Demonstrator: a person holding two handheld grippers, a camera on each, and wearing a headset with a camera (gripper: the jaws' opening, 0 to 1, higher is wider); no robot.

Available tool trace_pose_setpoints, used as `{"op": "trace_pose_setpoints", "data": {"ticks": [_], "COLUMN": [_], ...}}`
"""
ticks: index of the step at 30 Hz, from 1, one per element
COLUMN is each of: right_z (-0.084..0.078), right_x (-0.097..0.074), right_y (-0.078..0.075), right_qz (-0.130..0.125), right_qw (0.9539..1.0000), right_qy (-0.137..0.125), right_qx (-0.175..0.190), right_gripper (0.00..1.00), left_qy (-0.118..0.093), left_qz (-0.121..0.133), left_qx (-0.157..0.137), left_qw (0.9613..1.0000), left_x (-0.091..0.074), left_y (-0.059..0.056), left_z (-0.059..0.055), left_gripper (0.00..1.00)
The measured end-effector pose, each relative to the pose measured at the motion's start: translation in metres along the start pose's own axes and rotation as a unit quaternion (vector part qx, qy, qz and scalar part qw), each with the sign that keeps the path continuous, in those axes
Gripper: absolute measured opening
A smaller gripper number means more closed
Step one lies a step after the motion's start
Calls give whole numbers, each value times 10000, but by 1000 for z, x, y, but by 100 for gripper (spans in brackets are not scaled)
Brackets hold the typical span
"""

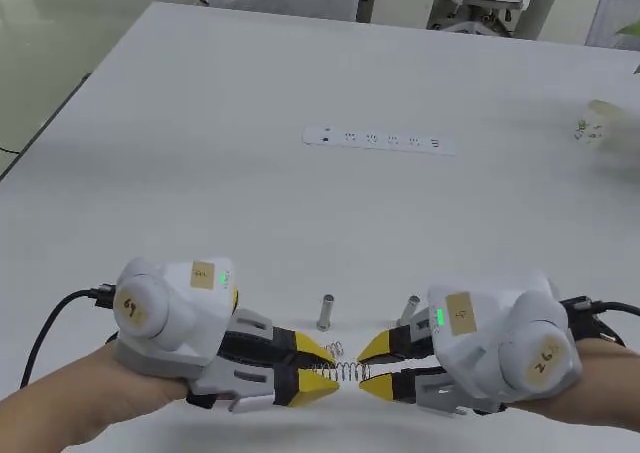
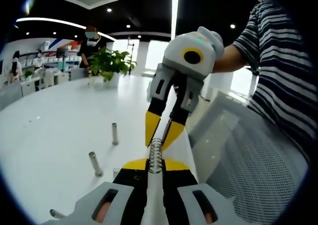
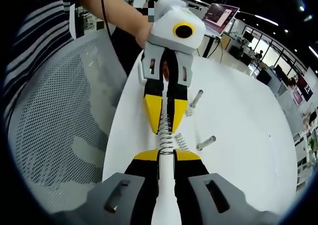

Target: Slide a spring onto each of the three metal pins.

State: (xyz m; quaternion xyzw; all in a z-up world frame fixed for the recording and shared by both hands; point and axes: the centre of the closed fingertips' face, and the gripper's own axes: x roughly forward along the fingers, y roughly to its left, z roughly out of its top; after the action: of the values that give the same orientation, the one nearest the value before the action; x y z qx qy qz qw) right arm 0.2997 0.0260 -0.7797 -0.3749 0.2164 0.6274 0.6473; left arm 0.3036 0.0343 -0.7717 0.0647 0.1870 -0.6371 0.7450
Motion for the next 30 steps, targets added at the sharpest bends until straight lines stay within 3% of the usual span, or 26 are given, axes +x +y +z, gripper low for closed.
{"op": "trace_pose_setpoints", "data": {"ticks": [11, 30], "right_z": [13, 43], "right_x": [-9, -14], "right_y": [-8, -13], "right_qz": [-33, 38], "right_qw": [9999, 9955], "right_qy": [-162, -797], "right_qx": [-8, 504], "right_gripper": [7, 8], "left_qy": [169, 123], "left_qz": [31, 125], "left_qx": [151, 167], "left_qw": [9997, 9997], "left_x": [3, 4], "left_y": [5, 8], "left_z": [-4, -3], "left_gripper": [2, 2]}}
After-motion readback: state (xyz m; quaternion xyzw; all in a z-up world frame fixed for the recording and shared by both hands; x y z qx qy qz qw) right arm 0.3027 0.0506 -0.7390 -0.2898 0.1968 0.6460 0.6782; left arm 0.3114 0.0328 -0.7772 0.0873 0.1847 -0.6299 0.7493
